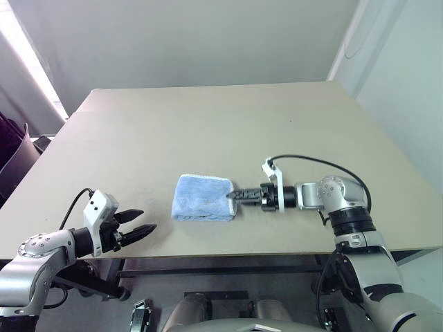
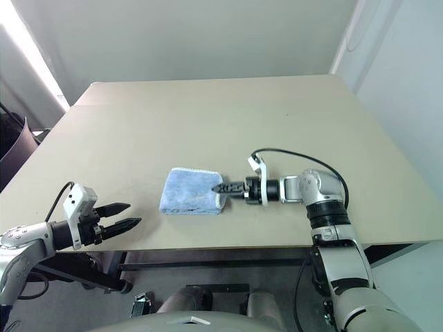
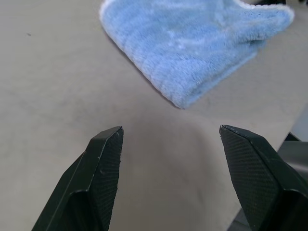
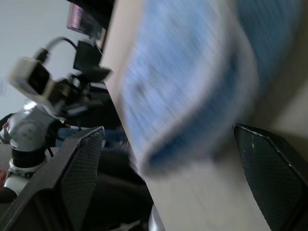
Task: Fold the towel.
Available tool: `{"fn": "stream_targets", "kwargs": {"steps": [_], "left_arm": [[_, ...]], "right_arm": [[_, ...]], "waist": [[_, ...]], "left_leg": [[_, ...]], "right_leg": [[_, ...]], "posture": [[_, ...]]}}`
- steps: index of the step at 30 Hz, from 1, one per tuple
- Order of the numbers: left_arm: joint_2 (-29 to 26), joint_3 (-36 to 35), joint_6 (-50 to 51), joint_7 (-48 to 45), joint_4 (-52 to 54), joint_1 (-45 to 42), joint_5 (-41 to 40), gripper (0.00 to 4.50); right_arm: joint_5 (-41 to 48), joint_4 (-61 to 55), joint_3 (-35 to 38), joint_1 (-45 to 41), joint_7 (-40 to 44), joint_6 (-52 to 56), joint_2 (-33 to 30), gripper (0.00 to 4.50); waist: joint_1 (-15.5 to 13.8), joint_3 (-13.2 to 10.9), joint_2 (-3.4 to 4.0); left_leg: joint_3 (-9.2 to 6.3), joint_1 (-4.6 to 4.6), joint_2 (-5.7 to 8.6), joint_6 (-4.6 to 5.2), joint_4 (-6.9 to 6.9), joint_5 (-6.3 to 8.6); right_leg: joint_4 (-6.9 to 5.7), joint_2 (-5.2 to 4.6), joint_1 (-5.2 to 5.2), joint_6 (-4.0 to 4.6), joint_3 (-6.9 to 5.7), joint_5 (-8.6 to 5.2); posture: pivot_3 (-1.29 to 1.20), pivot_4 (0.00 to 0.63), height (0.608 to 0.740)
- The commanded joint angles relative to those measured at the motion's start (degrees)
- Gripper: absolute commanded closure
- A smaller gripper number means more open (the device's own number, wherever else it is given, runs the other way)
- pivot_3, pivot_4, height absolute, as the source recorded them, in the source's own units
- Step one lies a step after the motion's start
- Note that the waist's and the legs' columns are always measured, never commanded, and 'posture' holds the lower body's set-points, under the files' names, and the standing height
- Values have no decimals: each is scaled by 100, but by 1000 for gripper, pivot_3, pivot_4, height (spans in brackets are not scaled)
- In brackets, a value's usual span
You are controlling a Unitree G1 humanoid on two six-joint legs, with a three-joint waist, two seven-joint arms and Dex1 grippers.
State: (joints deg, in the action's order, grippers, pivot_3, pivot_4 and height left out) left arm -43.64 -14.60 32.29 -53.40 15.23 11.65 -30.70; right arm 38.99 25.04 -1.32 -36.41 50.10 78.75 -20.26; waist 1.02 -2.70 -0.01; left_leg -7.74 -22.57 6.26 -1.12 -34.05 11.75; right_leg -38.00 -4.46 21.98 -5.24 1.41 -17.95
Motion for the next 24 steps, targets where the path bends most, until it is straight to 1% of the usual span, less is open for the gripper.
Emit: {"fn": "stream_targets", "kwargs": {"steps": [1,7,11,13,17,22,24], "left_arm": [[-21,-193,89,3,297,66,-194,1116],[-16,-197,110,83,418,227,-237,1116],[16,-107,158,143,490,156,-305,1116],[16,-84,181,139,529,130,-348,1116],[67,-25,208,184,494,25,-333,1116],[104,30,199,210,472,-64,-300,1116],[100,-17,204,226,443,-109,-317,1067]], "right_arm": [[-96,92,-159,-49,69,-12,-3,0],[-135,220,-204,-23,128,-28,99,0],[-147,304,-120,41,-148,-46,571,0],[-134,291,-23,68,-268,-8,774,0],[-134,541,474,-58,-791,64,1358,0],[-230,956,895,-242,-1215,-153,1789,0],[-299,970,804,-209,-1213,-225,1855,420]], "waist": [[1,3,-3],[2,5,-4],[38,18,-18],[114,25,-28],[233,26,-28],[315,27,-26],[312,26,-25]], "left_leg": [[1,3,-2,-1,0,0],[1,7,-3,-10,-2,6],[2,11,-9,-11,1,7],[5,18,-16,-13,4,7],[4,26,-19,-14,5,8],[2,31,-20,-11,13,6],[-4,36,-21,-9,14,5]], "right_leg": [[0,0,-2,0,-1,0],[0,0,-6,1,-2,0],[0,3,-6,1,-3,0],[-1,4,-6,5,-6,2],[-5,3,0,18,-10,12],[-10,5,19,28,-10,20],[-12,7,23,35,-12,27]], "posture": [[0,0,740],[0,0,740],[0,0,740],[0,0,740],[0,0,740],[0,0,740],[0,0,740]]}}
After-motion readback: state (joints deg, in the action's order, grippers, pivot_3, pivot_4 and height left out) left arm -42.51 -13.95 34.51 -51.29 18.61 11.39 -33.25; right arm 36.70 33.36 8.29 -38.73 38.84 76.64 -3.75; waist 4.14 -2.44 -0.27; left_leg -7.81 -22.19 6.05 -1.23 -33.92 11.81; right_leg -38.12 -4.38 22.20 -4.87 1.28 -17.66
